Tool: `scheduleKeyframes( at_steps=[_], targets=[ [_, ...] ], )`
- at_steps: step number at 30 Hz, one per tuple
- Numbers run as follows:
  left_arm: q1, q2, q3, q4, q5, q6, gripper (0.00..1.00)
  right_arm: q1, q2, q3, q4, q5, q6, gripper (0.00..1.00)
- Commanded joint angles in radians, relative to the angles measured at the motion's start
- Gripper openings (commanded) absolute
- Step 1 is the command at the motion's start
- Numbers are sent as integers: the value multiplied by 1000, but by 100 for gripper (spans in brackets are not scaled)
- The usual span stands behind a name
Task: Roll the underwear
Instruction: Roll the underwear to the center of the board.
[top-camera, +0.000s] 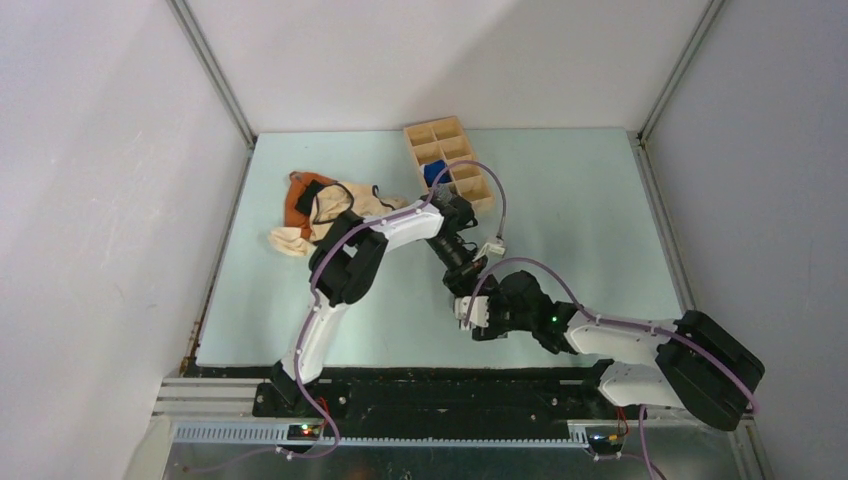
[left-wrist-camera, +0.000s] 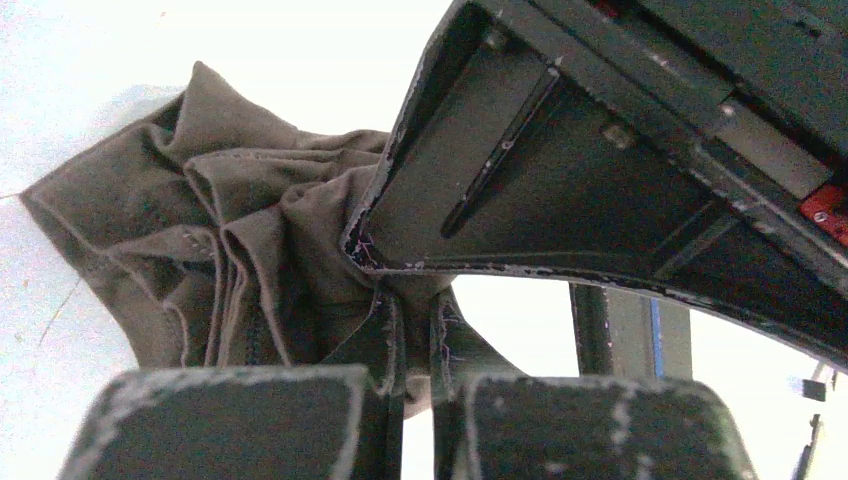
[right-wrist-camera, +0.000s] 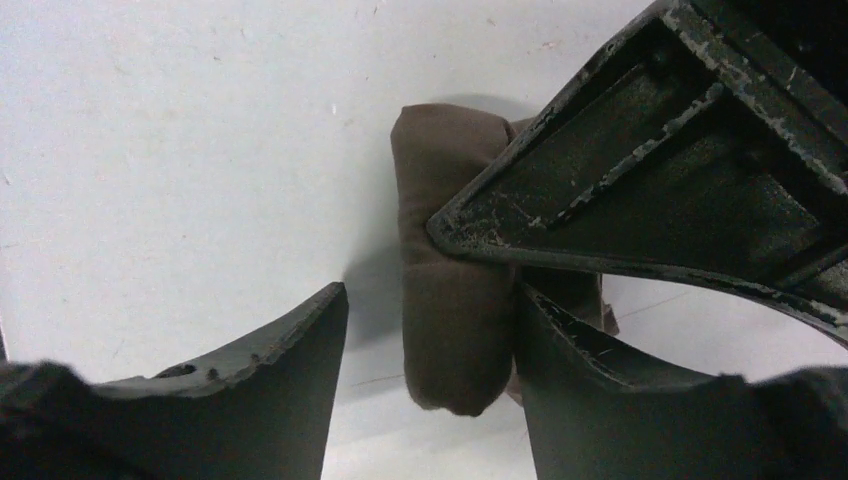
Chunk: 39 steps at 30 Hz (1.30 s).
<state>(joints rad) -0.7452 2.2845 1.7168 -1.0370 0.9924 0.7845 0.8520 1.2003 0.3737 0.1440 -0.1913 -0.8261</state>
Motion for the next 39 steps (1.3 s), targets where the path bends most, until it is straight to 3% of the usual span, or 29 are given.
scheduleKeyframes(
  at_steps=[1, 8, 10, 11, 12, 13, 15, 17, 18, 20, 22, 25, 30, 35, 39],
  targets=[
    [5, 62, -8, -94, -38, -41, 0, 8, 55, 54, 41, -6, -33, 60],
    [75, 34, 1, -54, 33, -165, 0, 6, 200, 192, -83, -20, -57, 31],
    [87, 29, 4, -52, 35, -171, 0, 8, 234, 224, -126, -19, -73, 20],
    [94, 30, 5, -59, 38, -171, 0, 9, 241, 233, -136, -18, -72, 7],
    [99, 30, 4, -63, 41, -174, 2, 10, 251, 248, -138, -17, -69, 2],
    [114, 21, 0, -58, 49, -194, 11, 12, 255, 256, -138, -25, -53, 0],
    [152, -29, -47, 5, 76, -273, 22, 17, 267, 290, -138, -49, -3, 0],
    [200, -128, -152, 172, 68, -425, 30, 15, 287, 337, -155, -87, 92, 0],
    [217, -170, -248, 330, 45, -488, 32, 11, 301, 365, -179, -101, 124, 0],
    [267, -311, -380, 538, -76, -666, 39, -10, 317, 396, -208, -158, 220, 0],
    [303, -482, -479, 675, -179, -694, 45, -43, 332, 411, -227, -218, 311, 0],
    [321, -596, -554, 728, -264, -639, 45, -119, 368, 427, -257, -358, 480, 0],
    [322, -698, -662, 804, -489, -726, 44, -247, 437, 434, -265, -469, 687, 0],
    [263, -792, -763, 883, -552, -612, 44, -324, 518, 447, -286, -523, 783, 0],
    [143, -903, -881, 976, -603, -249, 46, -395, 577, 459, -287, -565, 867, 0]
  ],
)
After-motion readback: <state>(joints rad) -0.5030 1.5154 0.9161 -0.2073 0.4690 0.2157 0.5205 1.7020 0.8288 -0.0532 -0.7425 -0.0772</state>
